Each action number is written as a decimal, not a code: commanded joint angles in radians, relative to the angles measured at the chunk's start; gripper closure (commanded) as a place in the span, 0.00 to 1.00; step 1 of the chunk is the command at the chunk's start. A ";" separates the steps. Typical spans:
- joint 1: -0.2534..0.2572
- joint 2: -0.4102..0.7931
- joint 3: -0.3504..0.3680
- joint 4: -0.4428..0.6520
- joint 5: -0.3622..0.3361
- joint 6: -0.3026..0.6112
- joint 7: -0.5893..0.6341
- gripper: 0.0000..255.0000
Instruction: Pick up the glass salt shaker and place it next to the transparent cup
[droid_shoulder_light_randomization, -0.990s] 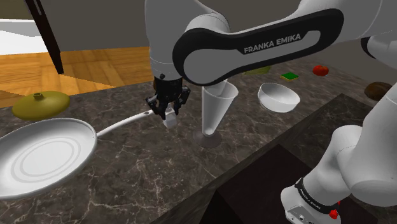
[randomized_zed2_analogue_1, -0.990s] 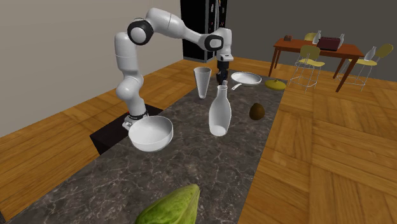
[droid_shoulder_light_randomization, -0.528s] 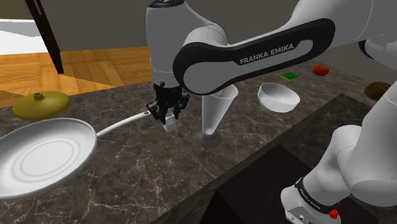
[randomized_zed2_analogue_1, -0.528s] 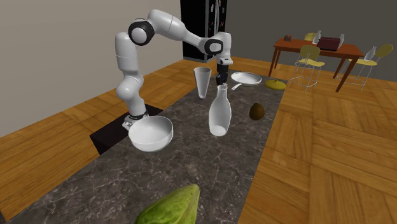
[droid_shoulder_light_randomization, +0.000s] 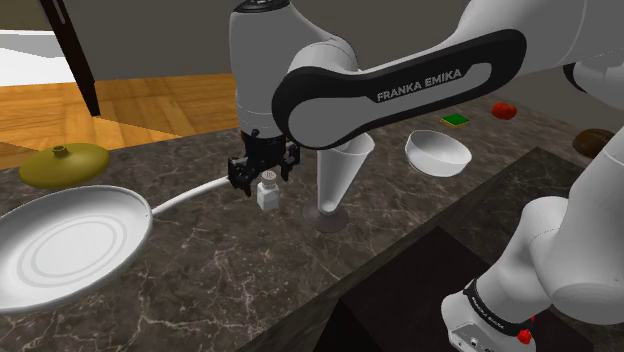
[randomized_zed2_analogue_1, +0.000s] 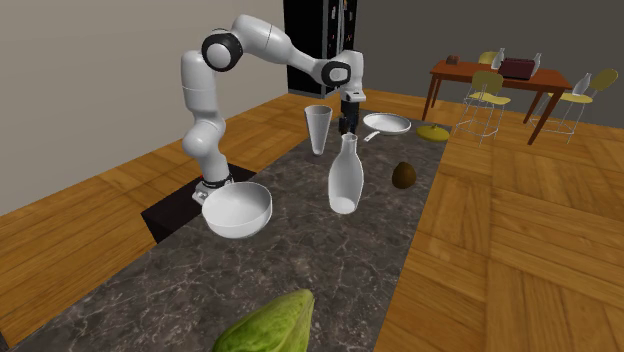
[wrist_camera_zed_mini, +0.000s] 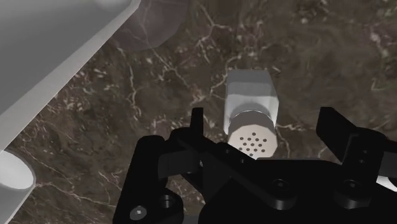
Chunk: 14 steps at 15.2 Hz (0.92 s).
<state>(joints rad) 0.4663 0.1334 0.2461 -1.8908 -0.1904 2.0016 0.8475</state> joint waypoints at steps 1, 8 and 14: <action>0.000 0.000 0.000 0.000 0.000 0.000 0.000 0.00; 0.007 -0.027 0.008 0.094 0.015 -0.120 -0.010 0.00; 0.007 -0.026 0.008 0.094 0.015 -0.120 -0.010 0.00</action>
